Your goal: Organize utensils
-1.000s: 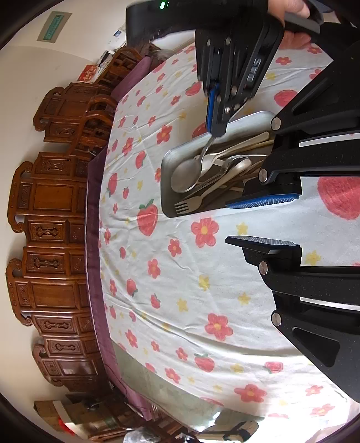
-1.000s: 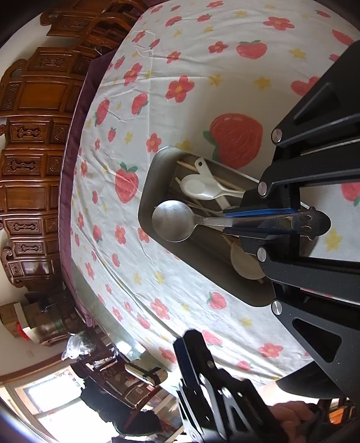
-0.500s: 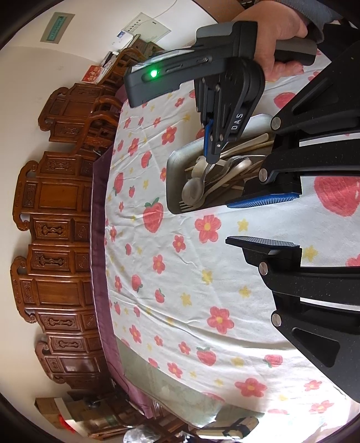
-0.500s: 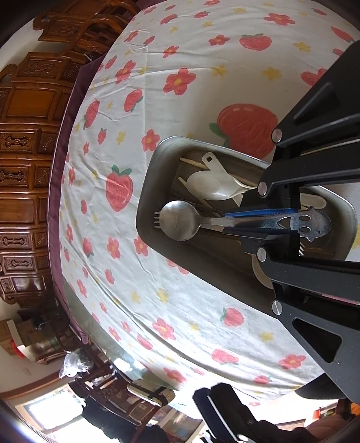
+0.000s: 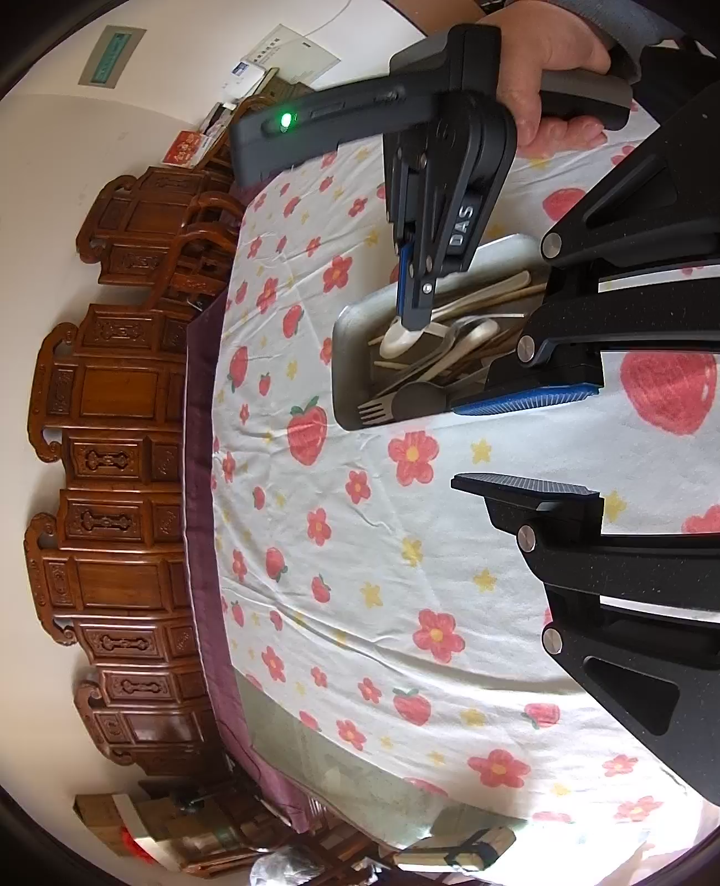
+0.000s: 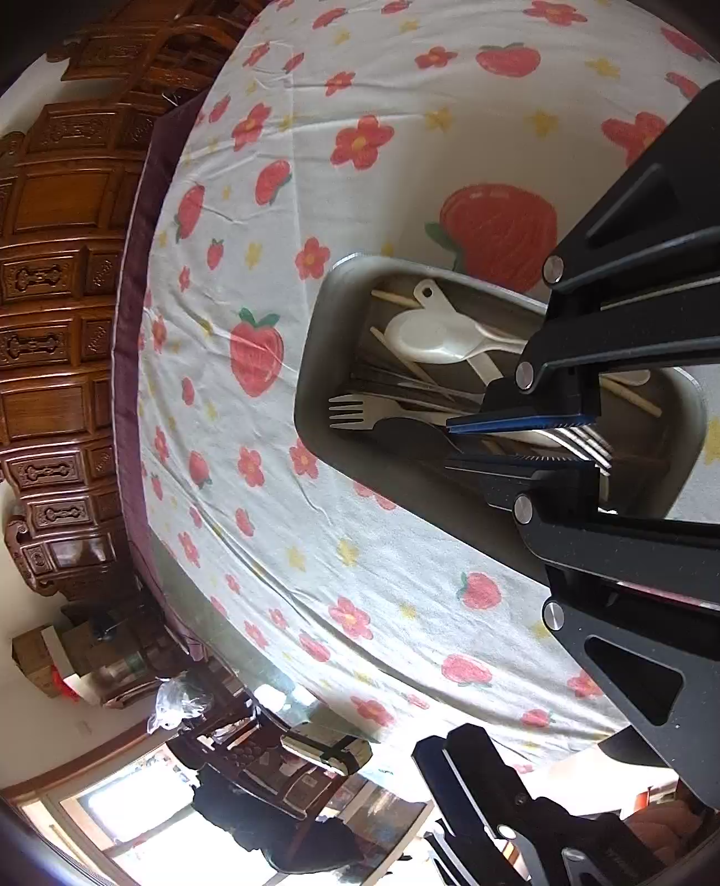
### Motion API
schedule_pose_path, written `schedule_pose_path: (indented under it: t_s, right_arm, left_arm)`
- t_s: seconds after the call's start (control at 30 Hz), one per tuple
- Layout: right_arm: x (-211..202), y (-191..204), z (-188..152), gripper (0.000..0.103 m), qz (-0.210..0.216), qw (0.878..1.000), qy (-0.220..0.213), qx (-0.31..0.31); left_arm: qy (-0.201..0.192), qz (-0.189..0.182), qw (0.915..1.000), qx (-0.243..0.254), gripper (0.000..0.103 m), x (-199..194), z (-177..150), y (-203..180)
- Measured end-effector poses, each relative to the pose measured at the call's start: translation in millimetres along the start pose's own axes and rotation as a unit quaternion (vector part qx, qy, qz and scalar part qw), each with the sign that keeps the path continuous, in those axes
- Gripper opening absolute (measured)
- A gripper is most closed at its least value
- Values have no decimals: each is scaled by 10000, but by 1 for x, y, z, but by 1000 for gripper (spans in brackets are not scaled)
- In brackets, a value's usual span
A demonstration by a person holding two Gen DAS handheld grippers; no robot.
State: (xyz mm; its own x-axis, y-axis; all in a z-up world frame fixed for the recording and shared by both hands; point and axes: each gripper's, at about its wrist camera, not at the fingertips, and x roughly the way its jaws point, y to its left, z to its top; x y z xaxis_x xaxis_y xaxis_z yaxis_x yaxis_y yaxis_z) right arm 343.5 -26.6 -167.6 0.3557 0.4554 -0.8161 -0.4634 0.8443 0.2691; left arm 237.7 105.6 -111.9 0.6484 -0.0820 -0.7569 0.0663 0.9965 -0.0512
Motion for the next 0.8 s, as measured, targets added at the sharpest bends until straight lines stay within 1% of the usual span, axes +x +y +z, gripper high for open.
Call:
schedule_pose_path:
  t_s: [0.07, 0.1, 0.27, 0.33, 0.37, 0.47, 0.53, 0.57, 0.63, 0.7, 0.73, 0.8]
  right_arm:
    - [-14, -3, -6, 9, -19, 9999, -130, -9]
    - [-19, -4, -9, 9, -41, 9998, -173, -18]
    - [-57, -11, -32, 9, -178, 9987, -477, -78]
    - [-74, -14, -43, 9, -210, 9979, -604, -74]
    - [-80, -15, -47, 9, -222, 9976, -647, -65]
    - [-103, -19, -62, 9, -260, 9964, -803, -39]
    - [-118, -21, -72, 9, -303, 9954, -906, -24]
    - [-126, -21, -77, 9, -340, 9949, -952, -16]
    - [-138, -22, -86, 24, -413, 9936, -1049, 9]
    - [-153, -24, -97, 57, -526, 9912, -1209, 94]
    - [-158, -25, -101, 65, -576, 9901, -1276, 122]
    - [-169, -26, -111, 78, -688, 9879, -1383, 146]
  left_arm:
    - [-25, 7, 10000, 20, 22, -5, -1, -3]
    - [-43, 16, 10000, 36, 25, -8, -2, -5]
    - [-106, 43, 9999, 99, 27, -21, -7, -20]
    - [-138, 48, 9998, 113, 34, -27, -10, -26]
    - [-164, 59, 9998, 127, 35, -30, -12, -30]
    - [-230, 66, 9996, 145, 47, -39, -17, -40]
    - [-300, 73, 9994, 171, 63, -46, -22, -48]
    - [-324, 82, 9993, 177, 66, -48, -23, -51]
    - [-371, 109, 9991, 191, 83, -53, -27, -58]
    - [-427, 121, 9988, 184, 91, -58, -32, -65]
    - [-433, 116, 9988, 191, 93, -60, -33, -68]
    - [-480, 124, 9985, 219, 95, -65, -38, -75]
